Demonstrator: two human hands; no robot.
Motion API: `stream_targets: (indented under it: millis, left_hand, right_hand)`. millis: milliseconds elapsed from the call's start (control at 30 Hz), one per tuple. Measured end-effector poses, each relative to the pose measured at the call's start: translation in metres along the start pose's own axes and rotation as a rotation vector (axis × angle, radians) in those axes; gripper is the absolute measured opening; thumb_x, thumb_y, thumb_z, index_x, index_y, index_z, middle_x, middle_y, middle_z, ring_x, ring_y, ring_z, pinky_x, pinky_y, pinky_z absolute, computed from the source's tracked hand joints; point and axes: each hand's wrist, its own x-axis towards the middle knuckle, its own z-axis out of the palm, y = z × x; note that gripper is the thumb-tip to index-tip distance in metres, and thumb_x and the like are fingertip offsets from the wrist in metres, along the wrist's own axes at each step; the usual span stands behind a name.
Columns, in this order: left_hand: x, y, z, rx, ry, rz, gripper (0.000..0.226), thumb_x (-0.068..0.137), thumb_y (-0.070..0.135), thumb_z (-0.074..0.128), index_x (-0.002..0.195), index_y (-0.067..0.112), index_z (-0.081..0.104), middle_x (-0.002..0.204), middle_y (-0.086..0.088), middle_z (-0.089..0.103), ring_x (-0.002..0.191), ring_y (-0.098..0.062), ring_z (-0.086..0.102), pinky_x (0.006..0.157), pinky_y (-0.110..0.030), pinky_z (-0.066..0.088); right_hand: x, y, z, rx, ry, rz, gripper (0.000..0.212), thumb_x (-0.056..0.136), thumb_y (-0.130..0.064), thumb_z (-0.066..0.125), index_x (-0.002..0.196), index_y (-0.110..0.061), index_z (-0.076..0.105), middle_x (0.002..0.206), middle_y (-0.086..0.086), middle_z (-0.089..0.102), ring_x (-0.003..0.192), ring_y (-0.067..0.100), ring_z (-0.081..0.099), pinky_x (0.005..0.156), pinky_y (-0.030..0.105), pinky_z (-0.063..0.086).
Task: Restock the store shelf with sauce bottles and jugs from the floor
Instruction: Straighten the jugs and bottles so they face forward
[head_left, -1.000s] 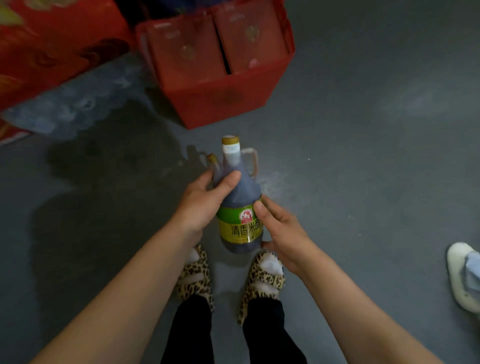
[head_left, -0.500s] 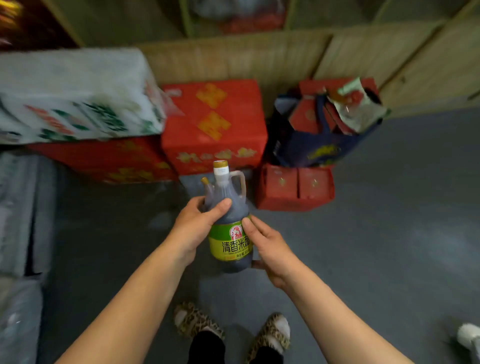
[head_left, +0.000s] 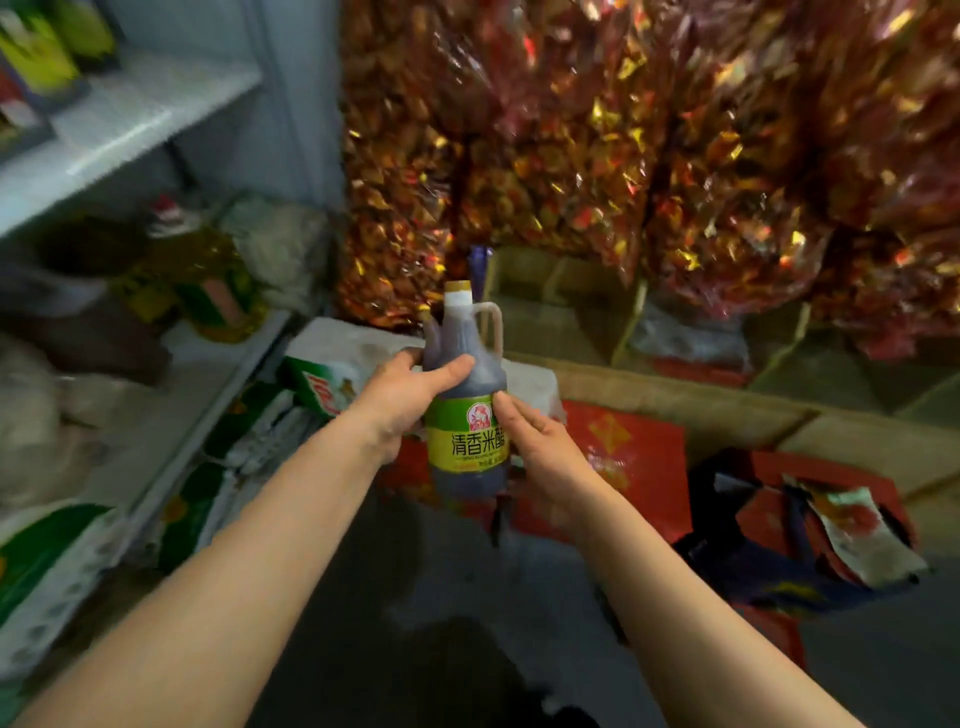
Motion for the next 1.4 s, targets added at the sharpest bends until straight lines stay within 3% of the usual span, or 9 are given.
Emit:
stream_targets:
  millis: [167,267,367,467,667,767,900,1033,1400]
  left_hand:
    - [0.046,0.058,-0.073,-0.048,0.168,0.04,0.058,0.087,0.037,0.073,0.135,0.011,0.053,0.121,-0.008,0.068,0.089,-0.015,0.067,0.066,-0.029,0.051]
    - [0.073,0.089,-0.114,-0.087,0.285,0.063,0.048,0.086,0.035,0.074,0.126,0.015,0.057,0.115,-0.006,0.069,0.087,-0.015,0.067,0.07,-0.029,0.052]
    - [0.097,0.119,-0.155,-0.107,0.407,0.095,0.063,0.08,0.038,0.079,0.132,0.012,0.056,0.122,-0.007,0.069,0.1,-0.021,0.068,0.085,-0.034,0.055]
    - [0.114,0.15,-0.191,-0.124,0.514,0.146,0.083,0.071,0.046,0.083,0.14,0.011,0.051,0.13,-0.004,0.064,0.109,-0.02,0.065,0.091,-0.034,0.054]
    - [0.149,0.188,-0.265,-0.123,0.611,0.138,0.068,0.084,0.045,0.076,0.141,0.019,0.049,0.132,-0.001,0.062,0.11,-0.021,0.06,0.067,-0.03,0.045]
    - [0.168,0.203,-0.31,-0.077,0.608,0.109,0.07,0.085,0.046,0.074,0.143,0.02,0.044,0.137,-0.001,0.057,0.119,-0.026,0.056,0.076,-0.04,0.05]
    - [0.203,0.226,-0.361,-0.028,0.593,0.16,0.075,0.084,0.041,0.076,0.147,0.021,0.04,0.145,-0.002,0.052,0.129,-0.029,0.051,0.1,-0.054,0.047]
    - [0.238,0.254,-0.399,0.026,0.601,0.255,0.071,0.085,0.032,0.077,0.146,0.017,0.042,0.147,-0.001,0.051,0.13,-0.027,0.051,0.102,-0.049,0.047]
    - [0.361,0.294,-0.448,0.164,0.796,0.299,0.069,0.08,0.036,0.081,0.139,0.016,0.051,0.142,-0.003,0.056,0.127,-0.027,0.054,0.103,-0.04,0.045]
  right_hand:
    - [0.077,-0.055,0.057,-0.11,-0.154,-0.033,0.049,0.09,-0.052,0.064,0.133,-0.029,0.059,0.112,-0.01,0.074,0.107,0.014,0.07,0.084,0.042,0.06]
    - [0.131,-0.09,0.096,-0.121,-0.269,-0.058,0.053,0.087,-0.055,0.066,0.133,-0.03,0.062,0.116,-0.006,0.075,0.106,0.014,0.071,0.091,0.051,0.059]
    - [0.177,-0.125,0.139,-0.142,-0.37,-0.07,0.032,0.094,-0.05,0.063,0.124,-0.037,0.067,0.112,-0.012,0.075,0.1,0.007,0.072,0.087,0.049,0.06]
    - [0.215,-0.158,0.182,-0.176,-0.436,-0.104,0.034,0.096,-0.047,0.063,0.129,-0.039,0.066,0.117,-0.01,0.074,0.112,0.017,0.067,0.083,0.046,0.061]
    - [0.277,-0.198,0.266,-0.163,-0.562,-0.113,0.042,0.095,-0.044,0.065,0.135,-0.032,0.063,0.124,-0.003,0.071,0.117,0.025,0.065,0.092,0.058,0.056]
    - [0.306,-0.208,0.31,-0.192,-0.582,-0.168,0.038,0.098,-0.04,0.061,0.135,-0.029,0.061,0.118,-0.008,0.07,0.106,0.014,0.066,0.086,0.048,0.058]
    - [0.347,-0.225,0.361,-0.154,-0.553,-0.244,0.037,0.099,-0.031,0.062,0.128,-0.008,0.06,0.113,0.005,0.071,0.087,0.005,0.073,0.063,0.024,0.058]
    - [0.388,-0.248,0.401,-0.186,-0.544,-0.336,0.056,0.082,-0.053,0.069,0.125,-0.017,0.063,0.119,0.006,0.071,0.111,0.023,0.069,0.086,0.046,0.061]
    - [0.522,-0.29,0.465,-0.176,-0.584,-0.387,0.052,0.095,-0.039,0.058,0.141,-0.014,0.057,0.129,0.006,0.069,0.122,0.022,0.064,0.095,0.032,0.053]
